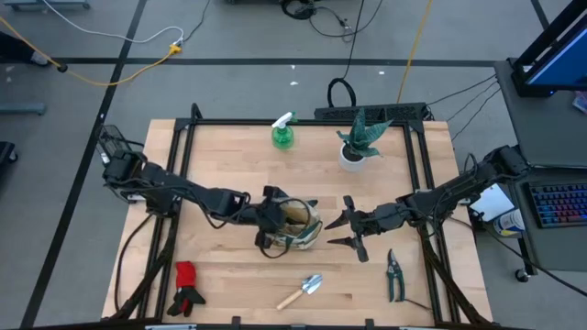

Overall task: Pick & Place Garden tools in Gardening bag
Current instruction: Put the brown trowel into the gardening bag

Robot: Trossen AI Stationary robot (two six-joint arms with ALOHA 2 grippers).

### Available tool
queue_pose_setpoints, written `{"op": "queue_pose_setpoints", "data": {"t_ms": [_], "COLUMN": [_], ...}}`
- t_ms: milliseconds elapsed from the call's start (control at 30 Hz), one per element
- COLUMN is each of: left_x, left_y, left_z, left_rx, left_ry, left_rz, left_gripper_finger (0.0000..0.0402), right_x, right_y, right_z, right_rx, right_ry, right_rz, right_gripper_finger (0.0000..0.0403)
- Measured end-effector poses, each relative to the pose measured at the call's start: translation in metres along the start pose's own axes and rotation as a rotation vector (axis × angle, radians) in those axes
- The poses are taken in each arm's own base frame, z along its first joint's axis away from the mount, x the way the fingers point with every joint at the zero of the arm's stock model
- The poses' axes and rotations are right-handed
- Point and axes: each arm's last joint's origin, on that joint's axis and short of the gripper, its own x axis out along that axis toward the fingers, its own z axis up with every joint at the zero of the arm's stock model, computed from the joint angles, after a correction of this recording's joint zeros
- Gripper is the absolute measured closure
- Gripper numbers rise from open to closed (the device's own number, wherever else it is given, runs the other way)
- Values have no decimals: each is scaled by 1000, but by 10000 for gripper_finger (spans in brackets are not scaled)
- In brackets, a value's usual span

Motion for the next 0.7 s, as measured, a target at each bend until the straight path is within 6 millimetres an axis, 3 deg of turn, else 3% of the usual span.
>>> {"op": "queue_pose_setpoints", "data": {"t_ms": [167,400,700], "left_x": [-5,-13,-27], "left_y": [-6,-11,-22], "left_z": [7,21,41], "left_rx": [23,21,25], "left_ry": [-24,-66,-135], "left_rz": [97,96,76], "left_gripper_finger": [275,271,227], "right_x": [0,0,3], "right_y": [0,0,0], "right_z": [0,0,-5], "right_rx": [0,0,-5], "right_ry": [-1,0,29], "right_rz": [0,-2,-7], "right_gripper_finger": [232,232,232]}}
